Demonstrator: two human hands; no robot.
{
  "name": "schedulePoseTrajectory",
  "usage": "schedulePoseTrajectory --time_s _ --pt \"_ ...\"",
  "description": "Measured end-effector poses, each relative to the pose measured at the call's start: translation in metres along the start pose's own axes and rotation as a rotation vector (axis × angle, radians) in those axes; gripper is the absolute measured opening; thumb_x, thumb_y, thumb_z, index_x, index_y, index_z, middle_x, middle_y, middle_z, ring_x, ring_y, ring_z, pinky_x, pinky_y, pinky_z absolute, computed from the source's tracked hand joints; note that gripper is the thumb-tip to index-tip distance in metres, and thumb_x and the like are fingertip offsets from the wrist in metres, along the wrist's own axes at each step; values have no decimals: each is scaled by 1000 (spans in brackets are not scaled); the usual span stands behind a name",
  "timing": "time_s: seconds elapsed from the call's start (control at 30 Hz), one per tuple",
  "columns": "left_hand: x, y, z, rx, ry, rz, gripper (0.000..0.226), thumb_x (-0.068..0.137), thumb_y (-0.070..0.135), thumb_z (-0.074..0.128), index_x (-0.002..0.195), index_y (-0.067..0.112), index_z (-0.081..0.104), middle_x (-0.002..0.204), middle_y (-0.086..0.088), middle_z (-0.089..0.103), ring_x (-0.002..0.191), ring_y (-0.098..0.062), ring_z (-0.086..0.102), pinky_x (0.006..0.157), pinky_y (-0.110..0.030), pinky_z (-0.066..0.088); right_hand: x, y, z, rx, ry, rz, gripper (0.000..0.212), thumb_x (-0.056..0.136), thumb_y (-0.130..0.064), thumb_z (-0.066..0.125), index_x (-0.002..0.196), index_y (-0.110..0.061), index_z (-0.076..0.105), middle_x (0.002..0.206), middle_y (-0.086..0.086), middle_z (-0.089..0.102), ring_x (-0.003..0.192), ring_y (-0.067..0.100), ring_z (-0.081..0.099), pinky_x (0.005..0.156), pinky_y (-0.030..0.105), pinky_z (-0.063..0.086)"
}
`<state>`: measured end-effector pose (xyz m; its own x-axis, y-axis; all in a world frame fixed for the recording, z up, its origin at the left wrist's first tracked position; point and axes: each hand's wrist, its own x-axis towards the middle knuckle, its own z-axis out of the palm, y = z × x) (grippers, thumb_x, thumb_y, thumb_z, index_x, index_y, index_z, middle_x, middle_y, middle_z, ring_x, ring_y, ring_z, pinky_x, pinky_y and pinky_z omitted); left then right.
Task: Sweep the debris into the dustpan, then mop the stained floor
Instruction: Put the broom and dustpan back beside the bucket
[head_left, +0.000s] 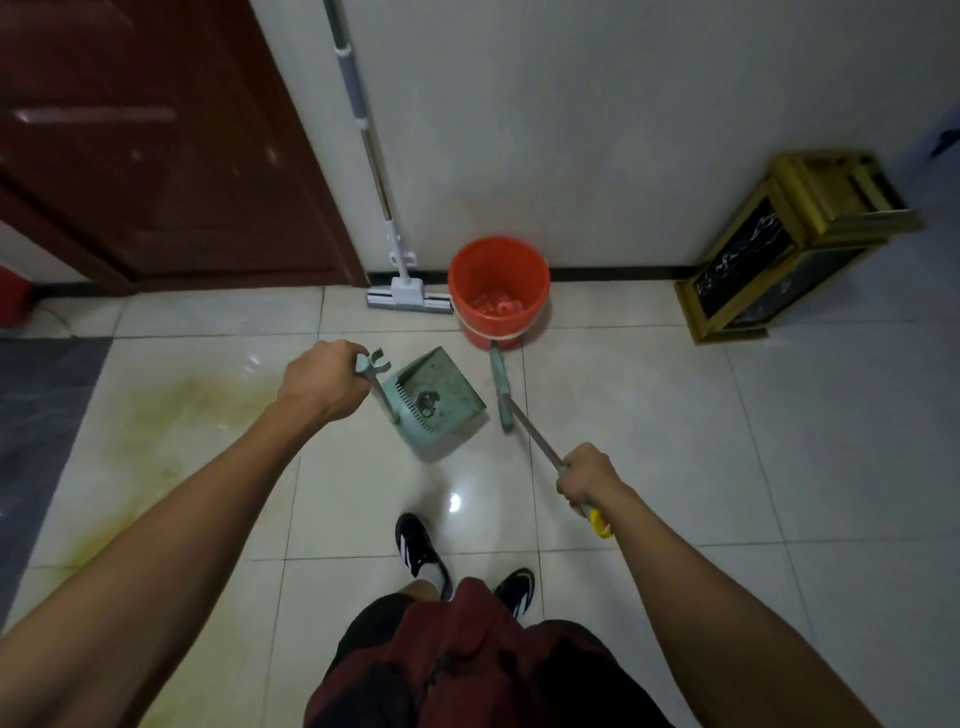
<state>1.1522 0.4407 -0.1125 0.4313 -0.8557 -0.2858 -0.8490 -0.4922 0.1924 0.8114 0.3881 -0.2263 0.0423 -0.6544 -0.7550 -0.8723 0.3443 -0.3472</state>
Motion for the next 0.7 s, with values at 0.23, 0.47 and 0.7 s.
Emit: schedulePoseTrajectory --time_s 0.23,0.47,0.7 --pt "-25 20 -69 -36 162 14 12 83 26 67 93 27 74 89 -6 71 90 -36 65 72 -36 49 11 0 -17 103 -51 27 18 77 -2 73 89 11 71 55 16 66 41 25 60 50 31 52" --pt "-22 47 -128 -93 287 63 19 81 28 74 99 34 75 92 -3 73 90 -33 66 75 -40 51 30 8 -28 330 -37 77 19 70 1 79 83 12 70 70 25 70 64 36 70 63 43 57" --pt "12 101 -120 79 308 205 32 86 25 69 118 31 71 102 -8 74 92 -34 69 78 -41 54 16 3 -56 532 10 94 18 80 11 68 93 19 60 74 29 63 47 31 61 50 35 50"
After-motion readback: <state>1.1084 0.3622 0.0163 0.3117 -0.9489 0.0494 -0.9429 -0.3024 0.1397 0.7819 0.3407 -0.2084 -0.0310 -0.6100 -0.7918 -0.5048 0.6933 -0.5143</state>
